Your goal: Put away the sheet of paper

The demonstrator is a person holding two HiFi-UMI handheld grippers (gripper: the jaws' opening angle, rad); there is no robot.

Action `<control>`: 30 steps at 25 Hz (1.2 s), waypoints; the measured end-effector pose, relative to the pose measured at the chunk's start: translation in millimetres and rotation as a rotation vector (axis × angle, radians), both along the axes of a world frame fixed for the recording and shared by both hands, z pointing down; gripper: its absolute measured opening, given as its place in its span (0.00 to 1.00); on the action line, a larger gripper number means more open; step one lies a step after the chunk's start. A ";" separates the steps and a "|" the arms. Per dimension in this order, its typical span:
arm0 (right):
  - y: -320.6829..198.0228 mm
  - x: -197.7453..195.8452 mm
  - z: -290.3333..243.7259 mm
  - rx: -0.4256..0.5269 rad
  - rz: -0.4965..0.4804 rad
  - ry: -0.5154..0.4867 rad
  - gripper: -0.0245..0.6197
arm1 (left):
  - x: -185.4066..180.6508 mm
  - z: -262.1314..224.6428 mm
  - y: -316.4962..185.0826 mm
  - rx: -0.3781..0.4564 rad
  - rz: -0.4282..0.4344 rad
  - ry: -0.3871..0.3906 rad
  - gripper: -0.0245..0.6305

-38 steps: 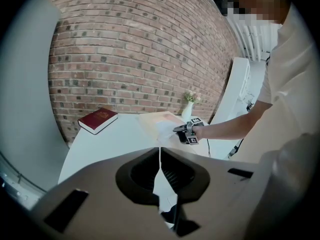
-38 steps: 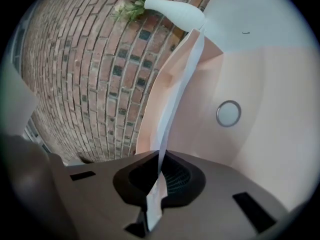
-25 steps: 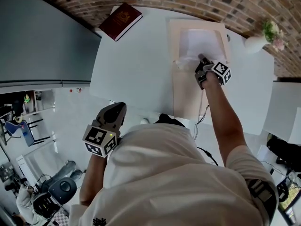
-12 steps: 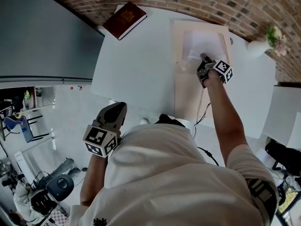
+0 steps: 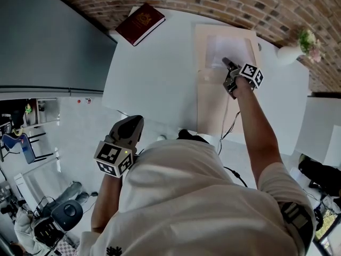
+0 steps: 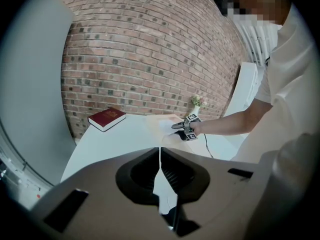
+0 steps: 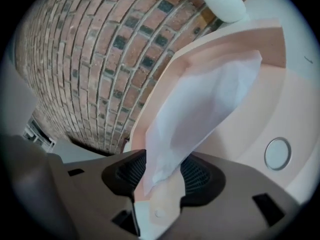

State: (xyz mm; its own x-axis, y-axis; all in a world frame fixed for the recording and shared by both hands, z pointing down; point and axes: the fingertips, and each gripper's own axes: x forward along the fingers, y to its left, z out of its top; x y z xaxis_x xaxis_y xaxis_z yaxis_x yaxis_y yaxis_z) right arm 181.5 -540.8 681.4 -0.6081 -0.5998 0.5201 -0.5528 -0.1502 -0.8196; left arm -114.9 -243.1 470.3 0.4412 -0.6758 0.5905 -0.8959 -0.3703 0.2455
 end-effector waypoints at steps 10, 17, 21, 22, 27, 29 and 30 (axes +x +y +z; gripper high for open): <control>18.7 0.0 -0.4 -0.075 -0.192 0.165 0.41 | -9.6 -1.4 12.5 0.018 0.003 0.026 0.08; 30.5 -3.2 -7.5 -0.073 -0.230 0.210 0.42 | -20.5 -1.0 25.8 0.026 0.004 0.037 0.08; 42.7 -5.6 -12.1 -0.073 -0.226 0.219 0.43 | -26.0 -2.6 33.4 0.035 0.013 0.046 0.08; 46.1 -6.4 -13.7 -0.069 -0.223 0.219 0.43 | -27.5 -2.9 35.7 0.038 0.016 0.049 0.08; 66.9 -6.5 -21.8 -0.038 -0.210 0.238 0.43 | -31.8 -3.7 49.0 0.054 0.044 0.056 0.08; 78.4 -7.3 -26.0 -0.028 -0.205 0.243 0.43 | -33.0 -4.2 55.2 0.061 0.057 0.059 0.08; 85.0 -7.7 -28.2 -0.022 -0.205 0.249 0.43 | -33.6 -4.6 58.9 0.065 0.065 0.061 0.08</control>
